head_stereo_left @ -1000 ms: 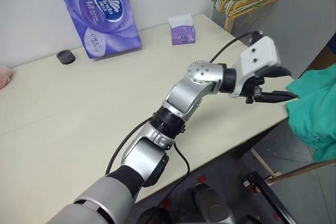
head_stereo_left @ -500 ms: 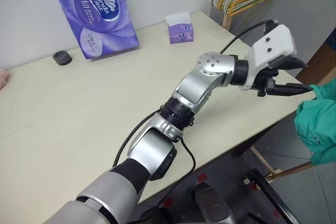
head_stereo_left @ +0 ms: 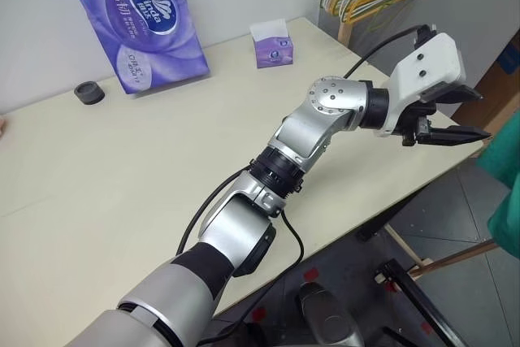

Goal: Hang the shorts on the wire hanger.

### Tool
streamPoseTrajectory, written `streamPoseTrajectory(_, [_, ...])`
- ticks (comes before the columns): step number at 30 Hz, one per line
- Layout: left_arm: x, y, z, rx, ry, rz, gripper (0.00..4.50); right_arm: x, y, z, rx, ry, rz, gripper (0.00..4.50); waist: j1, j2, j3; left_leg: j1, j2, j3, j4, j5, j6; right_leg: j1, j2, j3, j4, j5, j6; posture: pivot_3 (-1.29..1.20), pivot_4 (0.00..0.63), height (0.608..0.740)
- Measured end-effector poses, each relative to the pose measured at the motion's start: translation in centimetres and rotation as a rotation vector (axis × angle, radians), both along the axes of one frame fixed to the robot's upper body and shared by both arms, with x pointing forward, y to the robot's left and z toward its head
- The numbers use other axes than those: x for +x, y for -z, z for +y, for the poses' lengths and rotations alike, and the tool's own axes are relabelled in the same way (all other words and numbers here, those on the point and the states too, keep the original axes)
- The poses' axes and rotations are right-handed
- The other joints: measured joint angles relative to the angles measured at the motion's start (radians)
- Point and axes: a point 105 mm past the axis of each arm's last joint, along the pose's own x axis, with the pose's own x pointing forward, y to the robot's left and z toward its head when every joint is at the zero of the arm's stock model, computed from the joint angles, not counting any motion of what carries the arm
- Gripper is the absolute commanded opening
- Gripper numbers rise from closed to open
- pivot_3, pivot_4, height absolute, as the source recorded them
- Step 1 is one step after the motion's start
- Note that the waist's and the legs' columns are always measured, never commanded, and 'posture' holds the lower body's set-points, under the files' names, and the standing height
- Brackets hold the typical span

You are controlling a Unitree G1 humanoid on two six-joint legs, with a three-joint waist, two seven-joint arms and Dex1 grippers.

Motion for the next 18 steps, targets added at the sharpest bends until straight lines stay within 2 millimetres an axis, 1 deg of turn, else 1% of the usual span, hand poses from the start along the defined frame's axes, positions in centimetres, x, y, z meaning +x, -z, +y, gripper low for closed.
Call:
streamPoseTrajectory(3, [0.0,0.0,0.0,-0.003,0.005,-0.005,2.99,-0.1,-0.9,0.8,-0.022,-0.011,-0.013,4.46,-0.003,0.0,0.0,0.0,0.0,0.001,0.0,0.0,0.0,0.0,0.0,0.001,0.0,0.0,0.0,-0.42,0.157,0.74])
streamPoseTrajectory(5, [-0.1,-0.1,0.0,-0.007,0.007,-0.009,2.99,-0.1,-2.1,1.6,-0.092,-0.039,-0.023,4.46,-0.007,0.001,0.0,0.0,0.0,0.001,0.0,0.0,0.0,0.0,0.0,0.001,0.0,0.0,0.001,-0.43,0.156,0.74])
streamPoseTrajectory(8, [0.1,0.0,0.0,-0.006,0.003,-0.007,2.99,0.3,-3.8,3.9,-0.173,-0.103,-0.074,4.46,-0.016,0.0,0.0,0.0,0.0,0.0,0.0,0.0,0.0,0.0,0.0,0.0,0.001,0.0,0.001,-0.42,0.151,0.74])
streamPoseTrajectory(10, [0.2,0.2,0.0,-0.003,-0.005,-0.007,2.99,0.4,-4.2,5.3,-0.231,-0.137,-0.084,4.46,-0.018,0.0,-0.001,-0.001,0.0,0.0,0.001,0.0,0.0,0.0,0.0,0.0,0.001,0.001,0.002,-0.43,0.149,0.74])
streamPoseTrajectory(11, [0.3,0.2,0.0,-0.003,-0.008,-0.012,2.99,0.6,-4.3,6.1,-0.277,-0.16,-0.083,4.46,-0.019,0.001,-0.001,-0.001,0.0,0.0,0.001,0.0,0.0,0.0,0.0,0.0,0.001,0.001,0.002,-0.42,0.145,0.74])
streamPoseTrajectory(14, [0.4,0.4,0.1,0.007,-0.019,-0.028,2.99,1.3,-3.6,9.1,-0.402,-0.264,-0.072,4.46,-0.02,0.001,-0.001,-0.001,0.0,-0.001,0.001,0.0,0.0,0.0,0.0,0.0,0.001,0.002,0.003,-0.41,0.138,0.74])
streamPoseTrajectory(16, [0.9,0.7,0.5,0.018,-0.044,-0.044,2.99,2.0,-2.7,11.6,-0.457,-0.367,-0.085,4.46,-0.02,0.001,-0.002,-0.001,0.0,-0.001,0.002,0.0,0.0,0.0,0.0,0.0,0.0,0.002,0.004,-0.41,0.133,0.74])
streamPoseTrajectory(18, [1.6,1.5,1.2,0.037,-0.078,-0.051,2.99,2.8,-1.6,14.3,-0.482,-0.472,-0.13,4.46,-0.023,0.001,-0.003,-0.001,0.001,-0.001,0.002,0.0,0.0,0.0,0.0,0.0,0.001,0.003,0.005,-0.39,0.126,0.74])
